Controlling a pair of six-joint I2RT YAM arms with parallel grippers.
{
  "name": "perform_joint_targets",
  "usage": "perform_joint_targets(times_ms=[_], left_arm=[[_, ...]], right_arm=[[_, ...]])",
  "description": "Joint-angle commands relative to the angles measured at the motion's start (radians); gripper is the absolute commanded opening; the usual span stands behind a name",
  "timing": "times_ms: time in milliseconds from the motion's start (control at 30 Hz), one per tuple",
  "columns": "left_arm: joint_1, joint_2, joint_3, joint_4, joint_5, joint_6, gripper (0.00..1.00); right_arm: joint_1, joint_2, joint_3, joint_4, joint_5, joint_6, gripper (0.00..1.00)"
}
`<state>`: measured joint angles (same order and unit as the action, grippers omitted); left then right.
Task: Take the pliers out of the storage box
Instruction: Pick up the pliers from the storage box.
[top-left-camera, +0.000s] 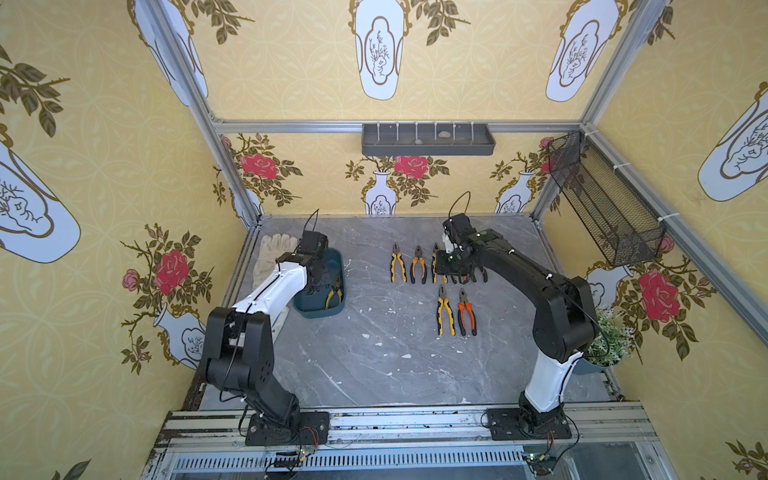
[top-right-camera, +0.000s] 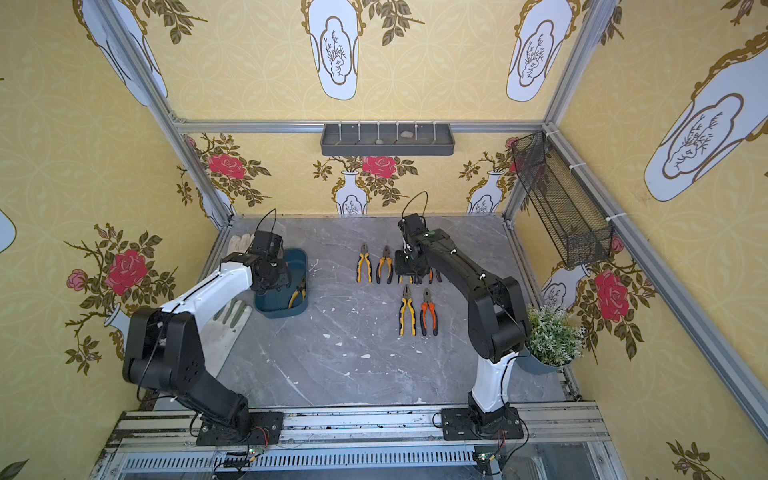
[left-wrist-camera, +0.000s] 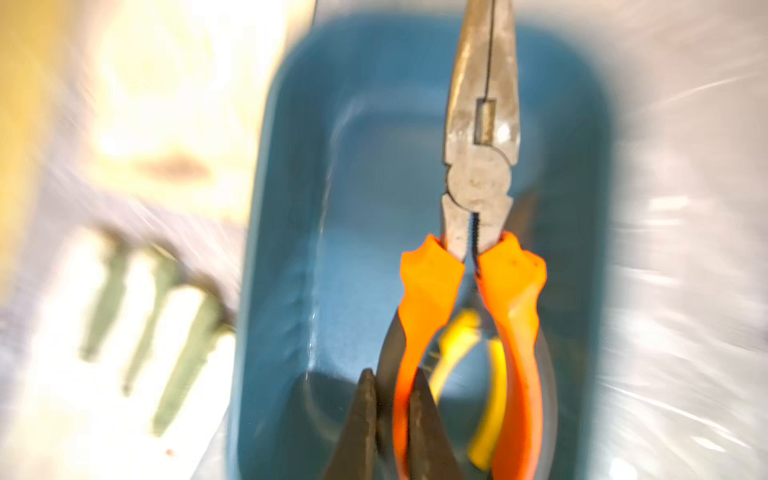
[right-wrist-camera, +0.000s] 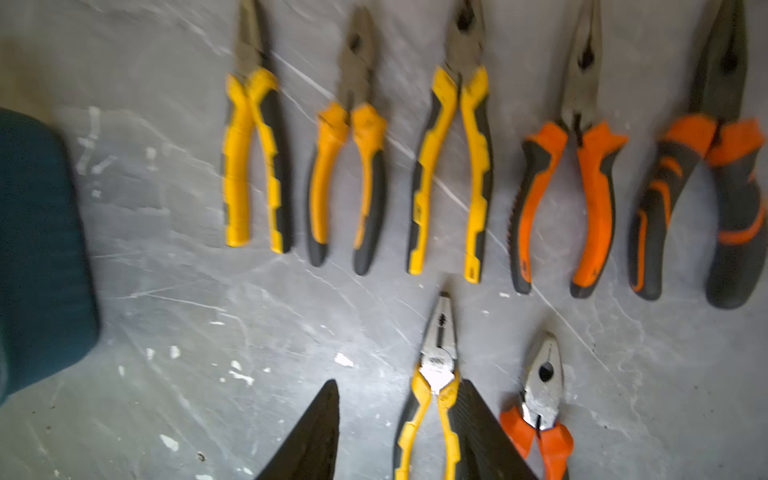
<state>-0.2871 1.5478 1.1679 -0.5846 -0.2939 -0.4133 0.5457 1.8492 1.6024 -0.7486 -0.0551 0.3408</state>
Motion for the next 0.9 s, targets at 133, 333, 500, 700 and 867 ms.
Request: perform_joint_targets(times_ms=[133, 333, 500, 700, 867], left_arm=[[-0.338, -0.257, -0.190, 0.295, -0.470, 0.327, 0.00], [-0.400, -0.471, -0.381, 0.500, -0.482, 0.357, 0.00], [-0.403, -0.531, -0.419, 0.509, -0.404, 0.343, 0.00], [-0.415, -0.481, -0.403, 0.528, -0.350, 0.372, 0.00], [-0.420, -0.445, -0.386, 0.538, -0.394, 0.382, 0.00]], right_arm=[[0.059, 0.137, 0.504, -0.158, -0.122, 0.076, 0.57], [0.079, 0.280, 0.924, -0.277, -0.253, 0.291, 0.60], [0.111, 0.237, 0.786, -0.082, -0.492, 0.387, 0.59], [0.192, 0.227, 0.756, -0.040, -0.506, 0.369, 0.58], [0.217, 0.210, 0.719, -0.027, -0.480, 0.373, 0.58]])
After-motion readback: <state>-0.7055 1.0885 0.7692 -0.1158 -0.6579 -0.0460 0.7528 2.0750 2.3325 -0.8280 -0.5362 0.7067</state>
